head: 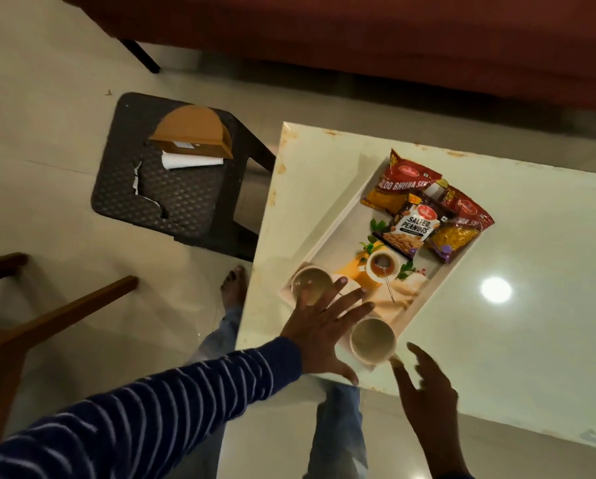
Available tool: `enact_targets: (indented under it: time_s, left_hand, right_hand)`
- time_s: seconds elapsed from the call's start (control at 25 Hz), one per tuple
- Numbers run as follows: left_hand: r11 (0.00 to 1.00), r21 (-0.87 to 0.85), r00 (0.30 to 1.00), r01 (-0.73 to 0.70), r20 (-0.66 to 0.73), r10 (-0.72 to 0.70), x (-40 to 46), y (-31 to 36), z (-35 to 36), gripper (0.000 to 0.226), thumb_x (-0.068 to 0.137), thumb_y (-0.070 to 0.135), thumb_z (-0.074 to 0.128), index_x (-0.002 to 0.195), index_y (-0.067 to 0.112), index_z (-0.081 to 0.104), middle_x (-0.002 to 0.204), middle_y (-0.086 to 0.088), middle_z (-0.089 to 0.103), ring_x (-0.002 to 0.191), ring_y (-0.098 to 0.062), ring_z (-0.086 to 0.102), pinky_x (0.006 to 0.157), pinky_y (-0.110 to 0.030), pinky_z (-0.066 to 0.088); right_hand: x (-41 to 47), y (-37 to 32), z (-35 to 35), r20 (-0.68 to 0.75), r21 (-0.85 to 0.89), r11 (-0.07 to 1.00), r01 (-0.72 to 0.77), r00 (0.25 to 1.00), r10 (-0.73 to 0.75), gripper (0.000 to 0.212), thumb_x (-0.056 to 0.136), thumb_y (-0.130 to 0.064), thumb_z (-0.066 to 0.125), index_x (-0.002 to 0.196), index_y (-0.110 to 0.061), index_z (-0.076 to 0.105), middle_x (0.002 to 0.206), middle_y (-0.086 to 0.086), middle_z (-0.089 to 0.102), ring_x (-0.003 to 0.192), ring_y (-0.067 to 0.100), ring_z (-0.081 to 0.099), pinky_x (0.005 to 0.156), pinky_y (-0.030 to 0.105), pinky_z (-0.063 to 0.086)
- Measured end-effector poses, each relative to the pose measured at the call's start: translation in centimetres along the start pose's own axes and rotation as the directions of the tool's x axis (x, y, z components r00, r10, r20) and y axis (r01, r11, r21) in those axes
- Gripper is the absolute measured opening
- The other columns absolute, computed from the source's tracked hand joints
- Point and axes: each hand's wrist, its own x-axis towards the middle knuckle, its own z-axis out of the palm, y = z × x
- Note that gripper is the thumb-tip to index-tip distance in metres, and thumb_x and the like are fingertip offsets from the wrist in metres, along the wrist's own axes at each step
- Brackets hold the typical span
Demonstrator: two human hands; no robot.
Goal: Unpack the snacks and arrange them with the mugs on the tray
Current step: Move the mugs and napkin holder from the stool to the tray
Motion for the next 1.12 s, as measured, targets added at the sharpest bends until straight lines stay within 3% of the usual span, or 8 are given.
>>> enact_targets:
  time_s: [0.12,0.24,0.32,0.44,0.64,0.8,0.96,1.12]
  left_hand:
    - [0.992,-0.099,0.988,0.084,-0.123,-0.096,-1.4,-3.0,-2.6,0.115,0.055,0.097,0.047,0.148,0.031,0.028,0.160,0.004,0.019,0.149,-0.025,0.016,0.115,-0.060,0.012]
    - [0.930,-0.163,0.894,0.330,-0.262,-0.363,-1.6,-7.5,-5.7,0.095,0.070,0.088,0.042,0.144,0.030,0.032,0.153,0.005,0.030,0.143,-0.022,0.025,0.107,-0.054,0.027]
    - [0.803,-0.328,0.746,0.497,-0.312,-0.589,-1.3,-11.9,-7.8,0.079,0.080,0.080,0.038,0.137,0.026,0.041,0.146,0.002,0.039,0.134,-0.019,0.035,0.104,-0.045,0.030]
    - [0.556,-0.650,0.505,0.518,-0.293,-0.812,-0.9,-20.0,-11.0,0.061,0.087,0.069,0.048,0.128,0.024,0.048,0.130,0.003,0.044,0.115,-0.012,0.048,0.094,-0.037,0.048]
    - [0.244,-0.868,0.292,0.433,-0.121,-0.949,-0.6,-31.2,-14.4,0.034,0.087,0.045,0.067,0.115,0.030,0.055,0.125,0.002,0.054,0.101,-0.004,0.056,0.081,-0.022,0.051]
    - [0.073,-0.884,0.301,0.461,0.078,-0.951,0.5,-36.2,-14.9,0.052,0.089,0.049,0.064,0.134,0.027,0.052,0.138,0.003,0.049,0.108,-0.004,0.053,0.084,-0.015,0.044]
    - [0.132,-0.830,0.336,0.543,0.071,-0.939,1.3,-39.0,-13.6,0.045,0.090,0.044,0.065,0.128,0.022,0.061,0.127,-0.001,0.056,0.098,-0.004,0.055,0.076,-0.004,0.043]
    - [0.184,-0.815,0.372,0.549,0.041,-0.927,1.8,-40.5,-12.8,0.032,0.090,0.040,0.067,0.112,0.017,0.072,0.109,0.000,0.069,0.089,-0.007,0.061,0.073,-0.007,0.049]
  right_hand:
    - [-0.1,-2.6,-1.8,-0.168,0.016,0.998,0.055,0.984,-0.052,0.054,0.082,-0.021,0.079,0.133,-0.017,0.060,0.124,0.020,0.068,0.092,0.039,0.070,0.091,0.046,0.054]
    - [1.2,-7.3,-2.9,-0.214,0.090,0.990,0.113,0.973,-0.091,0.049,0.085,-0.019,0.075,0.131,-0.013,0.060,0.125,0.018,0.067,0.103,0.037,0.068,0.089,0.048,0.056]
    - [2.9,-11.3,-2.1,-0.188,0.124,0.977,0.172,0.971,-0.147,0.043,0.089,-0.022,0.071,0.130,-0.014,0.061,0.127,0.012,0.067,0.107,0.031,0.067,0.091,0.048,0.056]
    - [5.0,-19.0,0.4,-0.146,0.201,0.939,0.280,0.956,-0.254,0.034,0.093,-0.022,0.066,0.127,-0.017,0.063,0.120,0.002,0.067,0.106,0.020,0.064,0.087,0.038,0.055]
    - [7.7,-30.1,7.0,-0.007,0.246,0.902,0.356,0.931,-0.365,0.029,0.094,-0.020,0.065,0.123,-0.017,0.066,0.121,-0.002,0.067,0.103,0.013,0.063,0.080,0.022,0.053]
    - [9.6,-37.8,12.2,0.052,0.205,0.909,0.364,0.923,-0.382,0.030,0.096,-0.024,0.063,0.123,-0.011,0.069,0.121,0.002,0.070,0.098,0.008,0.063,0.075,-0.002,0.041]
    - [11.6,-43.1,16.4,0.105,0.228,0.915,0.332,0.926,-0.362,0.036,0.099,-0.033,0.058,0.127,-0.013,0.068,0.123,0.000,0.070,0.111,0.012,0.063,0.099,0.026,0.050]
    - [12.9,-44.6,18.5,0.112,0.172,0.924,0.342,0.925,-0.363,0.033,0.100,-0.031,0.057,0.120,-0.009,0.071,0.106,0.000,0.073,0.093,0.010,0.067,0.088,0.025,0.053]
